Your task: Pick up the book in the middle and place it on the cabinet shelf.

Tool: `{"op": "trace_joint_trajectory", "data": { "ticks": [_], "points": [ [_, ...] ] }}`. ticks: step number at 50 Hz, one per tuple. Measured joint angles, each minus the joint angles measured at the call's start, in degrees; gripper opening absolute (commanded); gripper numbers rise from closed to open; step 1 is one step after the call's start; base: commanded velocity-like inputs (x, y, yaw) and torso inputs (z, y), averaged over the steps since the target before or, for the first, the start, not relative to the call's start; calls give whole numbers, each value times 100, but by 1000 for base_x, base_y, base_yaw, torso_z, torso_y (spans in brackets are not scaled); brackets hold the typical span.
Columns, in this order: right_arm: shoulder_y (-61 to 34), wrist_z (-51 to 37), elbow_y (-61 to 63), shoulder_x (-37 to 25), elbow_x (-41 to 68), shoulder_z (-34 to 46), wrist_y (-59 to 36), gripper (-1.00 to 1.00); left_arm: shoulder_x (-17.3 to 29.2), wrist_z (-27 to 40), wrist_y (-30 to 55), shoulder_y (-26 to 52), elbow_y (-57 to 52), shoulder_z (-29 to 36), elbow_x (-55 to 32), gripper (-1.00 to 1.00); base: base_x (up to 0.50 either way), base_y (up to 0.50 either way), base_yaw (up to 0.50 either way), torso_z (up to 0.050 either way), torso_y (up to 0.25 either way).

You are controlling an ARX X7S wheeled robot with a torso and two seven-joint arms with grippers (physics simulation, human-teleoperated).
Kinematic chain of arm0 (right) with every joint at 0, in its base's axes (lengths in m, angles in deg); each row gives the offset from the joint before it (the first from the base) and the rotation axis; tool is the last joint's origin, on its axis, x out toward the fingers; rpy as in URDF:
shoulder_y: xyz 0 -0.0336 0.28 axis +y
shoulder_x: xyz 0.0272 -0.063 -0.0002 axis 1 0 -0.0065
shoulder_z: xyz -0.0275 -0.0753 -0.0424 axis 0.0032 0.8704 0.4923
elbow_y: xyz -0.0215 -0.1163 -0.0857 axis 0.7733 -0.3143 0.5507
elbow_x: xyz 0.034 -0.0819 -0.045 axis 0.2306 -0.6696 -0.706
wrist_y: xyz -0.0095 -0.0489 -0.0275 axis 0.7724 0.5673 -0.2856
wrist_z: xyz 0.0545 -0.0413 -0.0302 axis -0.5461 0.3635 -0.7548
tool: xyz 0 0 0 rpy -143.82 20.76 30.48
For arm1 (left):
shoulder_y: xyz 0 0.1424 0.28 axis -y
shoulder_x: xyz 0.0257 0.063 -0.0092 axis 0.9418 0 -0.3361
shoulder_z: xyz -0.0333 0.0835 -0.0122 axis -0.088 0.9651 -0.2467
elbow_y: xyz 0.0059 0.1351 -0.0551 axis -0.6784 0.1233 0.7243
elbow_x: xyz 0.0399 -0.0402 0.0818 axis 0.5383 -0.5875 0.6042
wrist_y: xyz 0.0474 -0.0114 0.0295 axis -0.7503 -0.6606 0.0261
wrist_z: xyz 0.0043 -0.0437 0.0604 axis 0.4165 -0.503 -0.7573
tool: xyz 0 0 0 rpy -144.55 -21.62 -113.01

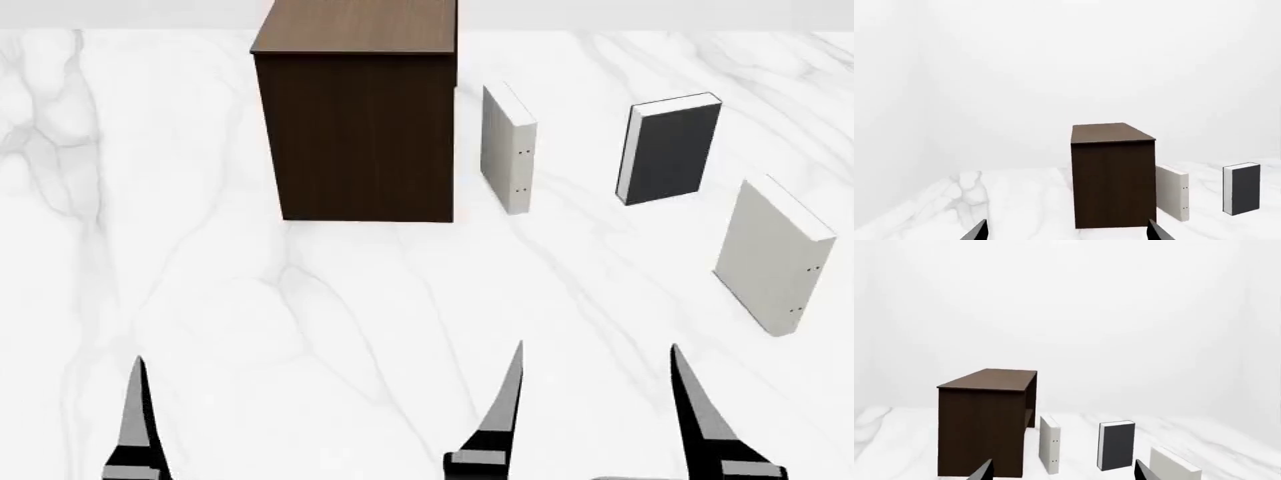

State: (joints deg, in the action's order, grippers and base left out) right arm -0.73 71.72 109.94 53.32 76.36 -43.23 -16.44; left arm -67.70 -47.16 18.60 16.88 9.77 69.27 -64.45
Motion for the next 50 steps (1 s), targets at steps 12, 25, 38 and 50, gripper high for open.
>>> {"op": "trace_joint_trajectory", "data": {
  "ticks": [12,25,38,50],
  "points": [
    [-52,-115,291,-78,61,27,-300,100,84,100,101,-21,-300,50,-84,100,167,0,0,0,0],
    [-104,-207,372,-148,165,36,-518,100,166,198,132,-2,-364,95,-160,100,500,0,0,0,0],
    [-116,-294,390,-200,258,44,-613,100,238,285,148,9,-396,143,-217,100,500,0,0,0,1],
    [-137,-376,395,-250,304,77,-677,100,299,358,161,13,-424,178,-265,100,500,0,0,0,0]
  ]
}}
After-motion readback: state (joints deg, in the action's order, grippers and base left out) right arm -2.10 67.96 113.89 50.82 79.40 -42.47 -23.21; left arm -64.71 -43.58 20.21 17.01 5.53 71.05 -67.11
